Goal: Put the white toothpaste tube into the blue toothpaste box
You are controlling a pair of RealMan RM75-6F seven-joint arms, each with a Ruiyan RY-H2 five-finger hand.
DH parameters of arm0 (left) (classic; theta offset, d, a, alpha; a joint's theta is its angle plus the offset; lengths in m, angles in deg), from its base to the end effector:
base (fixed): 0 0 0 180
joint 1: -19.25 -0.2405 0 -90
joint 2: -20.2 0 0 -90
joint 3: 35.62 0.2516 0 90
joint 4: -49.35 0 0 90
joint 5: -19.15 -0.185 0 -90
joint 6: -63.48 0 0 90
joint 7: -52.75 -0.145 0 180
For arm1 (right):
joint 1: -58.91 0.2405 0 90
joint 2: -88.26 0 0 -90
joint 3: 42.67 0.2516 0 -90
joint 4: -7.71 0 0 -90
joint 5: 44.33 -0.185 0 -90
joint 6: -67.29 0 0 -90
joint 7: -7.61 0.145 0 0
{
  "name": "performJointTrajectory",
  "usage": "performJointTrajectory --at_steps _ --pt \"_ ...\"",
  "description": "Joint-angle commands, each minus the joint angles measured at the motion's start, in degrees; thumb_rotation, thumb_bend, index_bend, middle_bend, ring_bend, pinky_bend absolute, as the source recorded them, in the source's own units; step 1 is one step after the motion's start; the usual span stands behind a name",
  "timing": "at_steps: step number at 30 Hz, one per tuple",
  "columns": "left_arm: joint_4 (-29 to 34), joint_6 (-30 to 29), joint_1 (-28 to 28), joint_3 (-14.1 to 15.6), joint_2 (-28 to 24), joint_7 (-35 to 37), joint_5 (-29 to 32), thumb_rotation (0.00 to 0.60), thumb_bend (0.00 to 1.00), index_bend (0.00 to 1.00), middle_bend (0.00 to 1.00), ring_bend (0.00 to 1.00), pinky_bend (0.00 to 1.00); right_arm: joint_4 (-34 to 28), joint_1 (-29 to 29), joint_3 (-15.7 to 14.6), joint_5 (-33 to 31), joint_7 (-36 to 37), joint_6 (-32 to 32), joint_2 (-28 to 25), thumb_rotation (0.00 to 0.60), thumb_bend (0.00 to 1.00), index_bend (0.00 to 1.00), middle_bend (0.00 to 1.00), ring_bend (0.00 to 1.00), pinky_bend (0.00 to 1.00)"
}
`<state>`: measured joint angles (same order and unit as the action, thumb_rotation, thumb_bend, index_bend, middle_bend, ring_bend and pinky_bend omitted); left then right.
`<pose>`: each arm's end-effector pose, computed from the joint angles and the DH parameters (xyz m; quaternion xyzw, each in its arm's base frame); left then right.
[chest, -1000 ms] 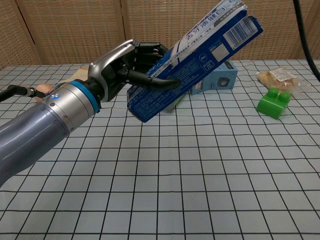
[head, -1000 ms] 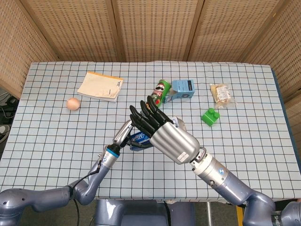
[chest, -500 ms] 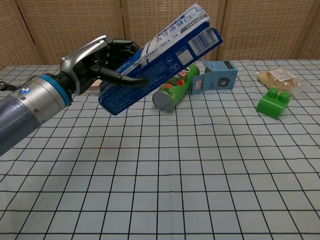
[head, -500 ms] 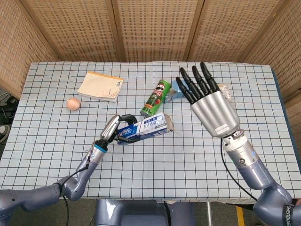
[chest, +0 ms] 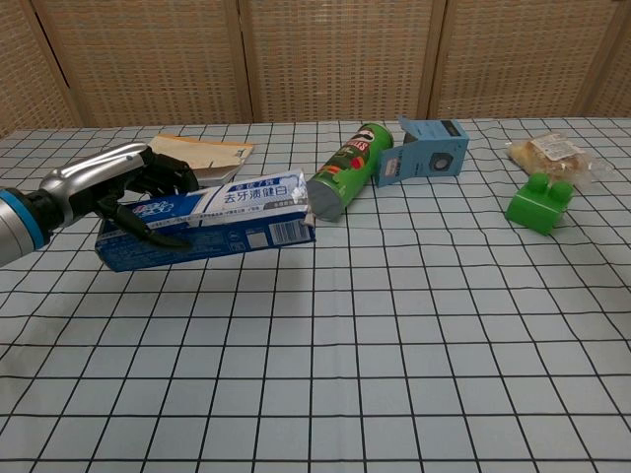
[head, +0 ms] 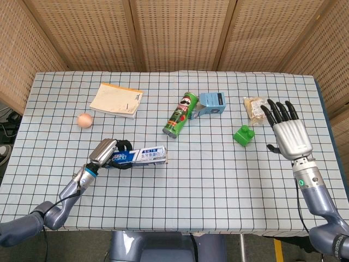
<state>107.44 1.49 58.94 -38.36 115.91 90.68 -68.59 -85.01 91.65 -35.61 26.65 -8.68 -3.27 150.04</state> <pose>-0.1945 0.3407 -0.0031 -0.6540 -0.5041 -0.4990 0.2630 -0.2127 -0.3237 0.1837 0.6855 -0.2543 0.3561 0.5819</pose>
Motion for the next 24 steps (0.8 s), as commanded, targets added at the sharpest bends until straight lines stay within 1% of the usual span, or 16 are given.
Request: performJointTrajectory --at_steps 1,4,6,8,9,10,11,12,13,15,18,20,21,22,24 --pt "-3.3 1.8 -0.4 1.0 2.1 1.4 0.2 0.6 0.24 0.77 0.58 0.55 0.5 3.8 -2.3 -2.3 2.7 3.2 1.0 3.2 0.6 0.0 0.06 0.07 0.09 0.0" --pt "-6.0 3.2 -0.4 1.3 4.1 2.6 0.7 0.6 0.24 0.77 0.58 0.55 0.5 5.1 -3.2 -2.9 3.4 4.9 1.2 4.6 0.6 0.0 0.06 0.07 0.09 0.0" --pt "-7.8 3.5 -0.4 1.4 5.3 3.0 0.7 0.6 0.22 0.74 0.57 0.55 0.49 5.8 -3.6 -3.1 4.1 5.8 1.2 5.3 0.6 0.0 0.06 0.07 0.09 0.0" --pt "-9.3 3.7 -0.5 1.5 6.3 3.3 0.7 0.6 0.18 0.61 0.46 0.47 0.43 6.5 -4.0 -3.3 4.8 6.4 1.0 5.9 0.6 0.0 0.06 0.07 0.09 0.0" --pt "-9.7 3.9 -0.5 1.5 6.6 3.7 0.8 0.6 0.15 0.48 0.33 0.36 0.35 6.7 -4.2 -3.4 5.1 6.7 1.0 6.0 0.6 0.0 0.06 0.07 0.09 0.0" --pt "-9.9 4.4 -0.4 1.7 6.7 4.3 0.7 0.6 0.12 0.33 0.19 0.23 0.26 7.0 -4.4 -3.5 5.5 6.9 0.9 6.1 0.6 0.0 0.06 0.07 0.09 0.0" --pt "-9.7 4.7 -0.3 1.8 6.6 4.8 0.7 0.6 0.1 0.25 0.11 0.15 0.19 7.1 -4.6 -3.5 5.8 6.9 0.8 6.1 0.6 0.0 0.06 0.07 0.09 0.0" --pt "-9.3 4.9 -0.3 1.7 6.3 5.4 0.8 0.6 0.08 0.13 0.03 0.06 0.12 7.2 -4.8 -3.5 6.0 7.0 0.7 6.1 0.6 0.0 0.06 0.07 0.09 0.0" --pt "-8.5 4.8 -0.3 1.5 5.9 6.0 0.9 0.6 0.06 0.06 0.0 0.01 0.07 7.1 -5.0 -3.5 6.3 7.2 0.6 6.1 0.6 0.0 0.07 0.07 0.09 0.0" --pt "-7.0 3.6 -0.5 0.8 4.9 6.0 1.0 0.6 0.06 0.0 0.0 0.0 0.03 6.8 -5.5 -3.5 6.8 7.6 0.1 5.8 0.6 0.0 0.07 0.07 0.09 0.0" --pt "-3.7 1.1 -1.2 -0.2 2.6 5.4 1.1 0.6 0.05 0.0 0.0 0.0 0.0 6.6 -6.3 -3.5 7.9 7.8 -1.2 5.5 0.6 0.0 0.08 0.07 0.09 0.0" --pt "0.3 -2.2 -2.4 -1.5 0.1 4.8 1.6 0.6 0.04 0.0 0.0 0.0 0.0 6.8 -7.1 -3.6 9.2 7.3 -2.8 5.3 0.6 0.0 0.08 0.07 0.09 0.0" --pt "2.9 -5.0 -3.6 -2.9 -1.2 3.8 2.5 0.6 0.03 0.0 0.0 0.0 0.0 7.1 -7.7 -3.8 10.0 7.0 -4.0 5.3 0.6 0.0 0.08 0.07 0.08 0.0" --pt "4.3 -6.6 -4.3 -3.6 -1.8 3.0 3.0 0.6 0.03 0.0 0.0 0.0 0.0 7.2 -8.0 -3.9 10.4 6.9 -4.6 5.3 0.6 0.0 0.08 0.07 0.08 0.0" --pt "7.9 -10.1 -6.3 -5.2 -3.5 -0.7 4.7 0.6 0.02 0.0 0.0 0.0 0.0 7.3 -9.0 -4.1 11.3 7.1 -6.1 5.3 0.6 0.0 0.08 0.06 0.07 0.0"
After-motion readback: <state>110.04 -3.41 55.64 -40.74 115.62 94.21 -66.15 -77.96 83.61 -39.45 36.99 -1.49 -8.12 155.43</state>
